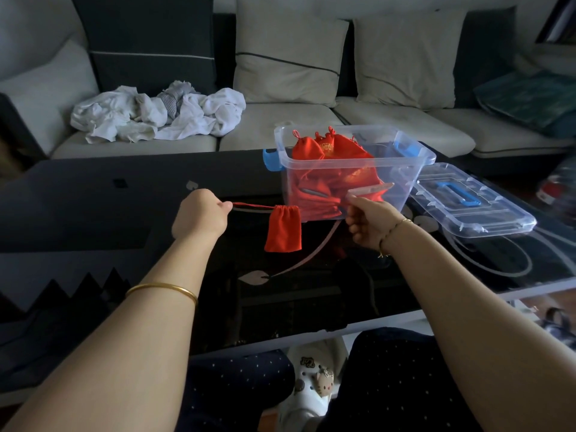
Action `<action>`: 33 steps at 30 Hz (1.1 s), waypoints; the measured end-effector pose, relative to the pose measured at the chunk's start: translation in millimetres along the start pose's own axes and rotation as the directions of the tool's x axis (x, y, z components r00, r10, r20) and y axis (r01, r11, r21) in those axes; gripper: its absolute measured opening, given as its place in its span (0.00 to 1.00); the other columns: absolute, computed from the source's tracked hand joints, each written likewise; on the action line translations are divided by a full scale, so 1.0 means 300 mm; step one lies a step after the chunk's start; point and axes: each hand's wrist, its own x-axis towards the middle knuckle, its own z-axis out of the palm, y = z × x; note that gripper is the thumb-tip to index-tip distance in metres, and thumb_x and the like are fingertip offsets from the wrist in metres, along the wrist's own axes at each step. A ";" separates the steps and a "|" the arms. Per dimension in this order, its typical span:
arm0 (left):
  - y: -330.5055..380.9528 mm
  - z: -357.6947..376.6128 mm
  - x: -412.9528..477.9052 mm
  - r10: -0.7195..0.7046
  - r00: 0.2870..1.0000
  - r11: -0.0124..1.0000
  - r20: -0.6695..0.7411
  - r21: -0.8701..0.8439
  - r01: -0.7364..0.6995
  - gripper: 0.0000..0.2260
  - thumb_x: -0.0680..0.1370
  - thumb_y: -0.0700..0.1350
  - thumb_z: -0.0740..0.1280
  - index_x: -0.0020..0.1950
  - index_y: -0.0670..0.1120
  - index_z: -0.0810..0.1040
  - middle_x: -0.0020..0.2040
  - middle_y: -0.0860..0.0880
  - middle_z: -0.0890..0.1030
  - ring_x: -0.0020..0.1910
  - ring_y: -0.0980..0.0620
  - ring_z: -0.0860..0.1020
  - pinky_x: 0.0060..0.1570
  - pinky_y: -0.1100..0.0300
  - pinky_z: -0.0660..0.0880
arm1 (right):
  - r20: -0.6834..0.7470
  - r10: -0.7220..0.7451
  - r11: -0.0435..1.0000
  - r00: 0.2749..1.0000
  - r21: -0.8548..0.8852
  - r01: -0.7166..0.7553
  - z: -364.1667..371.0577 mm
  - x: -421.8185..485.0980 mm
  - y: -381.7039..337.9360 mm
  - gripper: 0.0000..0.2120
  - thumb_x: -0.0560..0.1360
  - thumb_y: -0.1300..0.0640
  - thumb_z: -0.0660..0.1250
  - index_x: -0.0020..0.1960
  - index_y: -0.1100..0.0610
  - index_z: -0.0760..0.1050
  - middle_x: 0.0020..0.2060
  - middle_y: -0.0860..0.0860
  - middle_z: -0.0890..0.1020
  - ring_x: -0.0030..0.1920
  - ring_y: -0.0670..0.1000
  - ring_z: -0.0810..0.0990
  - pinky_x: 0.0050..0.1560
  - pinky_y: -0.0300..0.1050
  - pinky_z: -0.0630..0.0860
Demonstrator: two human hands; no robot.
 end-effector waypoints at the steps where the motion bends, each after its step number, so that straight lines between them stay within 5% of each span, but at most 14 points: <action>1: 0.003 -0.001 -0.003 -0.002 1.000 0.999 0.008 -0.039 0.002 0.13 0.79 0.50 0.62 0.47 0.41 0.80 0.43 0.39 0.79 0.39 0.45 0.76 0.39 0.53 0.70 | 0.006 0.030 0.998 1.000 0.060 -0.030 0.003 0.000 0.000 0.19 0.77 0.49 0.62 0.30 0.55 0.69 0.20 0.48 0.71 0.19 0.45 0.68 0.22 0.33 0.63; 6: 0.032 -0.009 -0.021 -0.188 0.964 0.878 0.186 -0.408 0.250 0.15 0.80 0.50 0.60 0.40 0.43 0.77 0.37 0.48 0.73 0.27 0.54 0.66 0.26 0.61 0.63 | 0.017 0.128 0.952 0.992 0.279 -0.128 0.010 -0.001 -0.007 0.18 0.76 0.49 0.62 0.29 0.53 0.70 0.25 0.47 0.69 0.25 0.44 0.67 0.24 0.32 0.63; 12: 0.044 -0.070 -0.026 -0.348 0.706 0.255 0.617 -0.662 0.705 0.23 0.80 0.52 0.59 0.25 0.47 0.70 0.20 0.54 0.65 0.16 0.58 0.59 0.18 0.68 0.55 | -0.100 0.263 0.903 0.960 0.375 -0.208 0.006 0.010 -0.001 0.19 0.76 0.53 0.58 0.27 0.52 0.71 0.16 0.45 0.65 0.24 0.42 0.63 0.24 0.30 0.62; 15: 0.062 -0.057 -0.038 -0.225 0.711 0.100 0.667 -0.710 0.697 0.33 0.82 0.49 0.54 0.15 0.46 0.68 0.15 0.53 0.64 0.12 0.57 0.59 0.15 0.69 0.54 | -0.137 0.286 0.882 0.948 0.424 -0.205 0.001 0.019 0.004 0.19 0.76 0.53 0.57 0.27 0.52 0.70 0.14 0.45 0.63 0.17 0.42 0.61 0.22 0.26 0.61; 19: 0.103 -0.062 -0.042 -0.175 0.812 0.147 0.556 -0.801 0.580 0.20 0.80 0.52 0.59 0.29 0.48 0.72 0.28 0.53 0.74 0.23 0.58 0.69 0.22 0.67 0.62 | -0.244 0.141 0.926 0.959 0.374 -0.041 -0.006 0.008 -0.005 0.15 0.74 0.56 0.60 0.29 0.54 0.72 0.14 0.45 0.65 0.14 0.43 0.62 0.20 0.28 0.62; 23: 0.159 -0.068 -0.066 0.106 0.905 0.285 0.412 -0.885 0.369 0.18 0.82 0.54 0.54 0.33 0.50 0.67 0.47 0.54 0.84 0.50 0.57 0.80 0.45 0.60 0.69 | -0.343 -0.189 0.950 0.920 0.172 0.259 0.016 -0.028 -0.049 0.16 0.73 0.60 0.63 0.27 0.57 0.74 0.20 0.49 0.70 0.18 0.45 0.63 0.19 0.34 0.61; 29: 0.207 -0.052 -0.100 0.264 0.858 0.446 0.441 -0.844 0.296 0.17 0.82 0.51 0.56 0.40 0.47 0.78 0.33 0.53 0.81 0.31 0.57 0.79 0.44 0.60 0.71 | -0.149 -0.632 0.775 0.761 -0.153 0.613 0.141 -0.119 -0.123 0.18 0.75 0.58 0.63 0.27 0.55 0.76 0.22 0.45 0.76 0.23 0.42 0.70 0.30 0.35 0.69; 33: 0.218 -0.047 -0.123 0.338 0.827 0.544 0.450 -0.810 0.218 0.08 0.78 0.41 0.63 0.46 0.41 0.81 0.34 0.48 0.78 0.30 0.56 0.74 0.40 0.60 0.72 | 0.045 -0.751 0.620 0.659 -0.294 0.727 0.189 -0.147 -0.128 0.17 0.77 0.57 0.62 0.31 0.57 0.78 0.25 0.44 0.78 0.24 0.38 0.71 0.32 0.33 0.68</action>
